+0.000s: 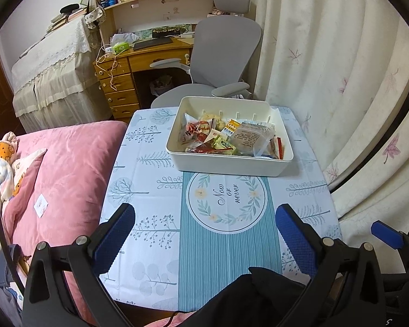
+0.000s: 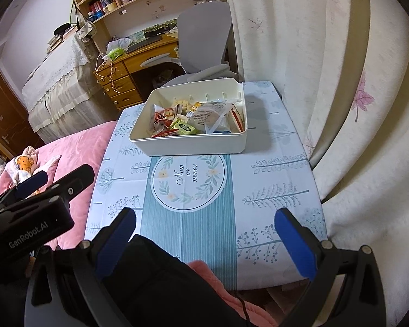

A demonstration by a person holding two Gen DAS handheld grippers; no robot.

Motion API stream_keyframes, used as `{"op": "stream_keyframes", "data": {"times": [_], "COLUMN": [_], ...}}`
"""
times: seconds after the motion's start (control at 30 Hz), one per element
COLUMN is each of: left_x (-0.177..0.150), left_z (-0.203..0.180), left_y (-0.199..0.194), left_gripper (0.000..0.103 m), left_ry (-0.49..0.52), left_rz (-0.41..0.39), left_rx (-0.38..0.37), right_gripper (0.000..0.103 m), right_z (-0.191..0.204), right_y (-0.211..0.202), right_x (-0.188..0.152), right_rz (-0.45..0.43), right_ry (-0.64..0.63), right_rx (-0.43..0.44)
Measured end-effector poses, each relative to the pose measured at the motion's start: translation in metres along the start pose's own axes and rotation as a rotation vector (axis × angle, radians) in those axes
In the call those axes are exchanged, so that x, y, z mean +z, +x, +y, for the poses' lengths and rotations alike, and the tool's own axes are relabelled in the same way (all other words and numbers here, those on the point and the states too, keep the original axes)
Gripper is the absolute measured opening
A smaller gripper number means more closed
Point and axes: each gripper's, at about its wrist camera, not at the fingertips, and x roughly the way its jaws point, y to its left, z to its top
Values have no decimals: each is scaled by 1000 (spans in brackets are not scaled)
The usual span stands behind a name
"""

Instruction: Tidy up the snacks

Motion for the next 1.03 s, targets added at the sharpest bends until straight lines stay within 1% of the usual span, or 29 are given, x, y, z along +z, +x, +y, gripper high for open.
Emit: {"op": "stream_keyframes", "data": {"times": [0.57, 1.03], "left_x": [1, 1], "left_z": [5, 18], "left_y": [5, 13], "left_gripper": [102, 102], "left_ry": [3, 4], "left_rz": [2, 19], "left_rx": [-1, -5], "right_gripper": [102, 102], "right_z": [10, 12], "right_y": [9, 15], "right_x": [3, 6], "right_rz": [25, 52], "right_ry": [0, 4], "right_rx": [5, -1]}}
